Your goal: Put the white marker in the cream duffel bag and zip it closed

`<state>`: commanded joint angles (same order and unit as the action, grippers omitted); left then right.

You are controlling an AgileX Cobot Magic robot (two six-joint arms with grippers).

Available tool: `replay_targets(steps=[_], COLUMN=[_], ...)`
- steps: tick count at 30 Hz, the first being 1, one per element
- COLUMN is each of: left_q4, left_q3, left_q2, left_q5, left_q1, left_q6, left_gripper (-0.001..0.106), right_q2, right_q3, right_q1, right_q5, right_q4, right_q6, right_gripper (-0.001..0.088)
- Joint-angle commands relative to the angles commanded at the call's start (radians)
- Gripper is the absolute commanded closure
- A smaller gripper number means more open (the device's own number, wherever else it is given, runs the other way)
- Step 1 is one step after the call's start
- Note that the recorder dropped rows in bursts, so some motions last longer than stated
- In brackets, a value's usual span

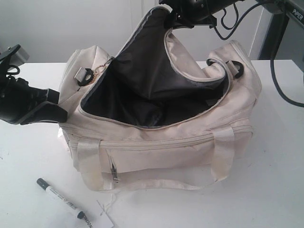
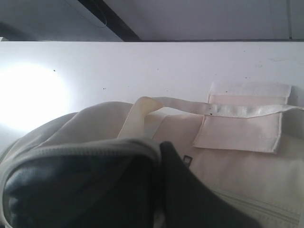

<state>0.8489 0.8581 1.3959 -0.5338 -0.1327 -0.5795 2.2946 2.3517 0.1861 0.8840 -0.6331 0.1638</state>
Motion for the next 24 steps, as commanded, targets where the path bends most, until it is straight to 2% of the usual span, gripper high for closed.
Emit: replay_targets(steps=[5,9,13,18,24], left_q4=[0.002,0.002,0.003,0.018,0.025], left_q3=[0.000,0.000,0.006,0.048,0.091], left_q2=[0.000,0.000,0.000,-0.002,-0.083], left_q5=[0.011,0.019,0.019,-0.020,-0.039], left_q1=[0.000,0.000,0.000,0.002,0.002], left_q6=[0.000,0.000,0.000,0.002,0.007], left_gripper=[0.068,0.055,0.051,0.051,0.051], right_q2=[0.000,0.000,0.000,0.000,0.000], right_q3=[0.000,0.000,0.000,0.000,0.000], right_q1=[0.000,0.000,0.000,0.000,0.000], right_q5=[0.000,0.000,0.000,0.000,0.000], right_q4=[0.000,0.000,0.000,0.000,0.000], right_q6=[0.000,0.000,0.000,0.000,0.000], right_gripper=[0.0868,0.0868,0.0868,0.0868,0.0868])
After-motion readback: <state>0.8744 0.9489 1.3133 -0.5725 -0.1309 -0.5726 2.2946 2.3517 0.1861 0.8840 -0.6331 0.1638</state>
